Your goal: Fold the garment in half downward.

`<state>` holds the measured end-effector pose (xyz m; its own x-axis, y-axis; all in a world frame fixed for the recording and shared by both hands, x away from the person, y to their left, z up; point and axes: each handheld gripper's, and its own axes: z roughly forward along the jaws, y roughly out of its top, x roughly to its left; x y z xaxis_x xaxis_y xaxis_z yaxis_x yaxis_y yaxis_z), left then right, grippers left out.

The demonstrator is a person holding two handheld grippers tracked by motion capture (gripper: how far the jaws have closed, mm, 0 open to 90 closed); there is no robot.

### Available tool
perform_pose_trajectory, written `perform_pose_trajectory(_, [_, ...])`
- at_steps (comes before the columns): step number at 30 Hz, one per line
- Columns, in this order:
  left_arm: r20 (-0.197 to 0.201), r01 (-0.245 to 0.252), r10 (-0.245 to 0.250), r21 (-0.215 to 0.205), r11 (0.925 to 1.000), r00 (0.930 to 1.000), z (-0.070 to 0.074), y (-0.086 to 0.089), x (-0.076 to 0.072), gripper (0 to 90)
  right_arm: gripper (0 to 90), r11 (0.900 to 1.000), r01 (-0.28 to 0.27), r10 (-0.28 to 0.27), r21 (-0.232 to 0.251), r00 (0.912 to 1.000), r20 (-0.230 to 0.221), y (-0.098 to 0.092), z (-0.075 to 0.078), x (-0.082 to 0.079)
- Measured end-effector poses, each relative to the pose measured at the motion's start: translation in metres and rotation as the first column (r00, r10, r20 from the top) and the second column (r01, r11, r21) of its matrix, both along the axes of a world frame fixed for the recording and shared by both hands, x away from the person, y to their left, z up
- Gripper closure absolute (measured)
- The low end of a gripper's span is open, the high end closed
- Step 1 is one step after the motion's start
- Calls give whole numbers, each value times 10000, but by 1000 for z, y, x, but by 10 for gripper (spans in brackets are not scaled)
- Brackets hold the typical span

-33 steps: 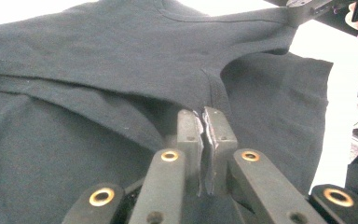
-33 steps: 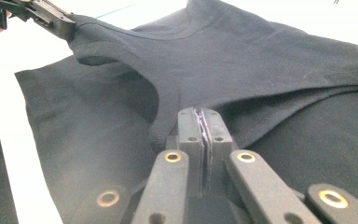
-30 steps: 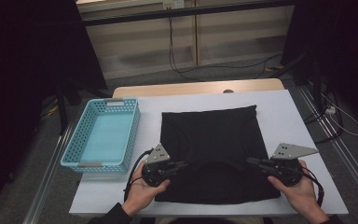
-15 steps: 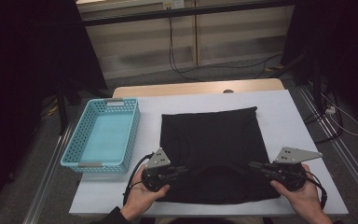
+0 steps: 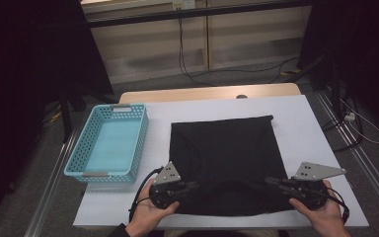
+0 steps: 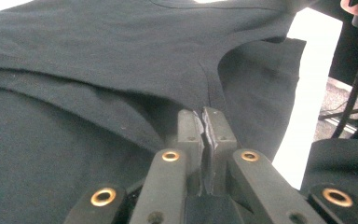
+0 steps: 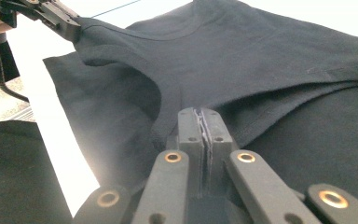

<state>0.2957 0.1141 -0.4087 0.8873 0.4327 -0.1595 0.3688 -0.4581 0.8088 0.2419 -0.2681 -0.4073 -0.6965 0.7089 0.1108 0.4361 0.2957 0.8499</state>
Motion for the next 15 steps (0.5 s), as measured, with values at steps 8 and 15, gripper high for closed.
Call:
perform_pose_trajectory(8, [-104,85,-84,72,9999,9999,-1,4,-8,869,886,9999,-98,99,33,9999,-123,0,-2,-10])
perform_pose_trajectory(15, [-262,236,-229,238,9994,9994,-4,7,-13,870,886,9999,-147,147,-1,9999,-41,0,-2,-19])
